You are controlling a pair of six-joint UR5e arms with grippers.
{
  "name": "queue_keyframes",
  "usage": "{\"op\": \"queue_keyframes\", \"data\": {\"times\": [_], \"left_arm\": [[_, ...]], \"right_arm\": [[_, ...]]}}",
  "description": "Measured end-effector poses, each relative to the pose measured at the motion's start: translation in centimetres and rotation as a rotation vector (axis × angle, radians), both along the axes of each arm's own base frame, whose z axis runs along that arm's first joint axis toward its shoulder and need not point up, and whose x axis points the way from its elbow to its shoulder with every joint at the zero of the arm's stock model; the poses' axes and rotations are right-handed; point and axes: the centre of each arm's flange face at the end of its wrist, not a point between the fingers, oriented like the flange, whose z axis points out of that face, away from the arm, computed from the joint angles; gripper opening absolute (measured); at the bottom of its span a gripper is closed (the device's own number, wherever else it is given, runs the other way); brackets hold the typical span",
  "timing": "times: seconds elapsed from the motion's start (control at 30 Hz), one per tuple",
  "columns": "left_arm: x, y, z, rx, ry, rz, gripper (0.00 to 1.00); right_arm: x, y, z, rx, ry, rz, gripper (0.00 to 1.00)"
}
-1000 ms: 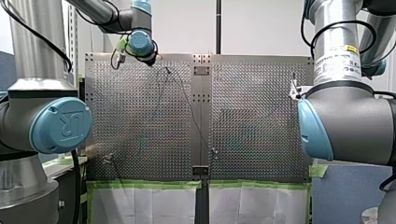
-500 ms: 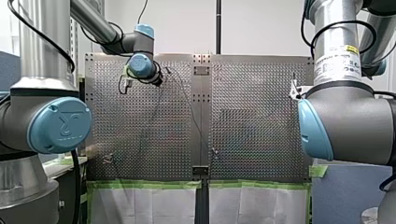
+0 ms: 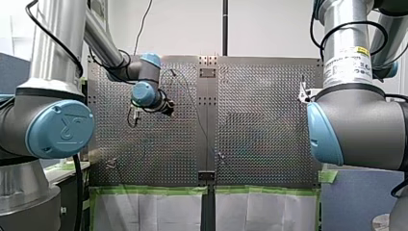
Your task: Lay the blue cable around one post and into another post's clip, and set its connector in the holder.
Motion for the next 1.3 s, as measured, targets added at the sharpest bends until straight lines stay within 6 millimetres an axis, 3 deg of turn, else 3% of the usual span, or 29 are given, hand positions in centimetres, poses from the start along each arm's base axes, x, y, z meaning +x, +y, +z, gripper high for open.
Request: {"op": "queue_keyframes", "data": {"times": [0.57,1.17,1.3], "left_arm": [[-4.3,0.3,-5.4,-0.020,0.015,-0.141,1.00],[-8.9,1.9,-9.4,-0.015,0.011,-0.146,1.00],[-9.2,2.0,-9.6,-0.020,-0.012,-0.145,1.00]], "right_arm": [[-0.1,0.0,0.0,0.000,0.000,-0.001,1.00],[-0.1,0.0,0.0,0.001,0.001,-0.001,1.00],[-0.1,0.0,0.0,0.001,0.001,-0.001,1.00]]}}
